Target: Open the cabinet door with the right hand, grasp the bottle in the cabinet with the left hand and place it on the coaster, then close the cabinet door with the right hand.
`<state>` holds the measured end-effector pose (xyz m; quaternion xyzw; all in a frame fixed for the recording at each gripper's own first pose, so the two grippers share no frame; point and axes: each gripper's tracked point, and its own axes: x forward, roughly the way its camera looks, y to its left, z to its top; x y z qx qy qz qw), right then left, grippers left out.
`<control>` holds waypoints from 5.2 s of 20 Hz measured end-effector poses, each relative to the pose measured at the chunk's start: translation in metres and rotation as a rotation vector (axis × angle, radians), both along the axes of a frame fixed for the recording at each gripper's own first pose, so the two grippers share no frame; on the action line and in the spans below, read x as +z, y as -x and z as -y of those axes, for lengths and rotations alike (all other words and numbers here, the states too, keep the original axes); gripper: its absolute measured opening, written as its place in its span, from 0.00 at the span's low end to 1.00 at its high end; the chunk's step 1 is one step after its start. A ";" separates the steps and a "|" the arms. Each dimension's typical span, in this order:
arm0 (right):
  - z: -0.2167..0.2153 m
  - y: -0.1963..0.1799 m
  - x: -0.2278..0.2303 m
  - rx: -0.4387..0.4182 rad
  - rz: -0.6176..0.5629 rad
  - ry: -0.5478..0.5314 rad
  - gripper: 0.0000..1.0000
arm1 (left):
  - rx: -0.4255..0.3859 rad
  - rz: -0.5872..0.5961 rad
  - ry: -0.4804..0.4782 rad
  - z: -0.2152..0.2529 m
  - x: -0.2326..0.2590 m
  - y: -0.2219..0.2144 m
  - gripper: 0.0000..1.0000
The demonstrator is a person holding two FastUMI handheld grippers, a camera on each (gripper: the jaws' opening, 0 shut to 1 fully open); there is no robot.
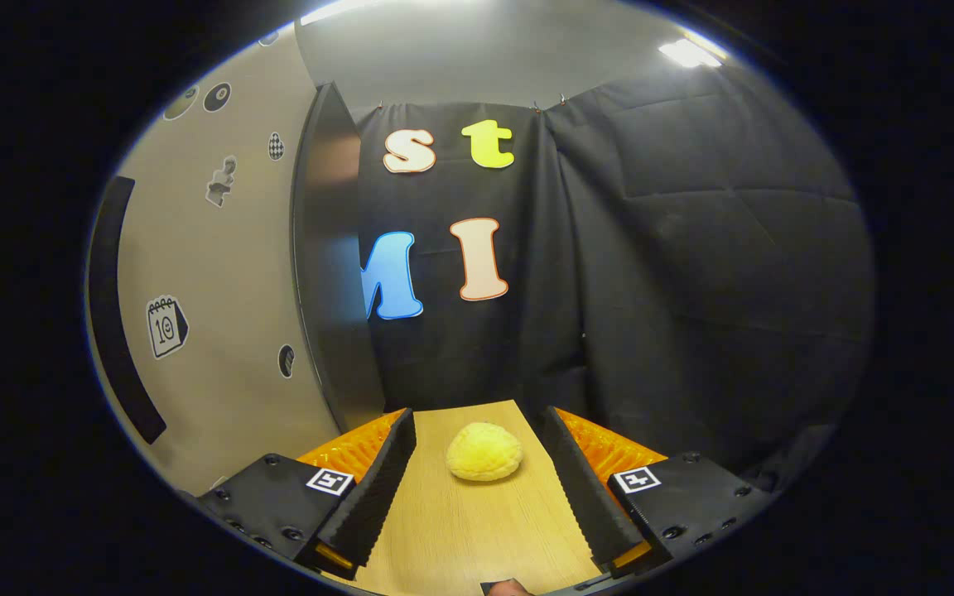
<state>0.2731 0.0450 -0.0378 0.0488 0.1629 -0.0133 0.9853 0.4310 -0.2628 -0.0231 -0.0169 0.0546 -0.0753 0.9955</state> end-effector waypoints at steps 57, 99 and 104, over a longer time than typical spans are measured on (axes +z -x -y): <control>-0.039 0.055 -0.015 0.272 -0.042 0.020 0.98 | 0.263 -0.162 0.094 -0.119 -0.204 0.315 0.72; -0.070 0.040 0.012 0.416 0.009 -0.063 0.98 | 0.349 -0.192 -0.030 -0.101 -0.168 0.379 0.84; -0.091 0.038 0.056 0.457 0.078 -0.161 0.98 | 0.347 -0.107 -0.029 -0.112 -0.105 0.371 0.87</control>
